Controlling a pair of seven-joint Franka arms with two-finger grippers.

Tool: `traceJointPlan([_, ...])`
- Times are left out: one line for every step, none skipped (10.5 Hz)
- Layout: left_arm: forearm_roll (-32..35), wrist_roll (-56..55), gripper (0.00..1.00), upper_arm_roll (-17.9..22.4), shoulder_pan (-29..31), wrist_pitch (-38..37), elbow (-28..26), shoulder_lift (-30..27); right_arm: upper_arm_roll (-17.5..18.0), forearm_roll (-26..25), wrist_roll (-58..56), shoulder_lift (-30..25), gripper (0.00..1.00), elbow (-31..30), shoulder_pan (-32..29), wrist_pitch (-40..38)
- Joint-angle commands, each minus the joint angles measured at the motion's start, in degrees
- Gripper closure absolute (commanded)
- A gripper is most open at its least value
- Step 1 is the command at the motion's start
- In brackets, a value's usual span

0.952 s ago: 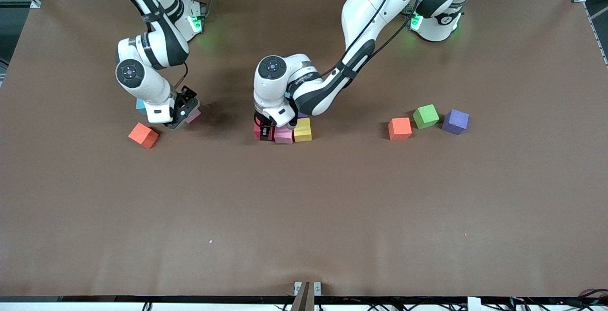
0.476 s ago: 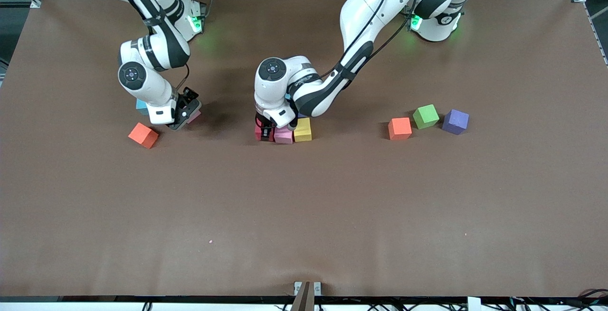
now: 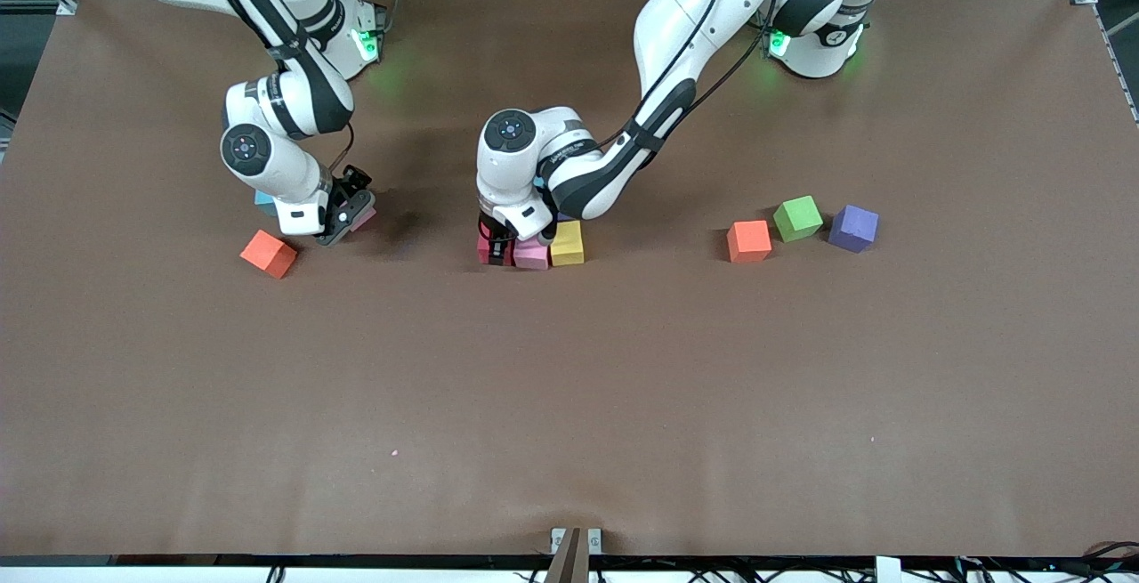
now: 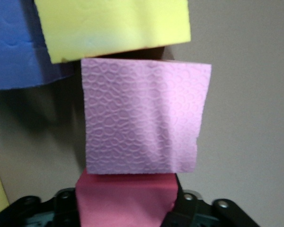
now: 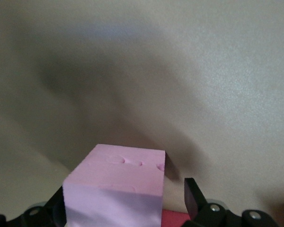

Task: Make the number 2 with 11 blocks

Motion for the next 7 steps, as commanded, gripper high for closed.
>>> traceJointPlan([-0.84, -0.43, 0.0, 0.84, -0.81, 0.57, 1.43, 0.62, 0.76, 1.36, -0.26, 0.3, 0.1, -0.3, -1.29, 0.23])
traceJointPlan([-0.84, -0.34, 0.0, 0.84, -0.81, 0.48, 1.43, 0.19, 0.76, 1.36, -0.35, 0.3, 0.18, -0.21, -1.28, 0.23])
traceJointPlan([-0.84, -0.34, 0.0, 0.84, -0.81, 0.05, 1.34, -0.6, 0.76, 1.36, -0.26, 0.21, 0.3, -0.13, -1.37, 0.05])
traceJointPlan([-0.93, -0.26, 0.0, 0.75, -0.72, -0.83, 1.26, -1.65, 0.85, 1.53, 0.08, -0.05, 0.52, -0.04, -1.37, -0.99])
traceJointPlan([-0.93, -0.26, 0.0, 0.31, -0.63, -2.75, 1.25, -2.79, 0.94, 1.88, 1.74, -0.58, 0.59, 0.14, -1.2, -2.05])
traceJointPlan([-0.85, -0.26, 0.0, 0.05, -0.37, -4.68, 1.17, -4.11, 1.02, 1.88, 1.85, -2.32, 0.63, 0.66, -1.11, -3.45])
traceJointPlan([-0.84, -0.26, 0.0, 0.04, -0.28, -5.57, 0.99, -5.43, 1.2, 1.88, 1.58, -4.26, 0.71, 2.58, -1.11, -5.99])
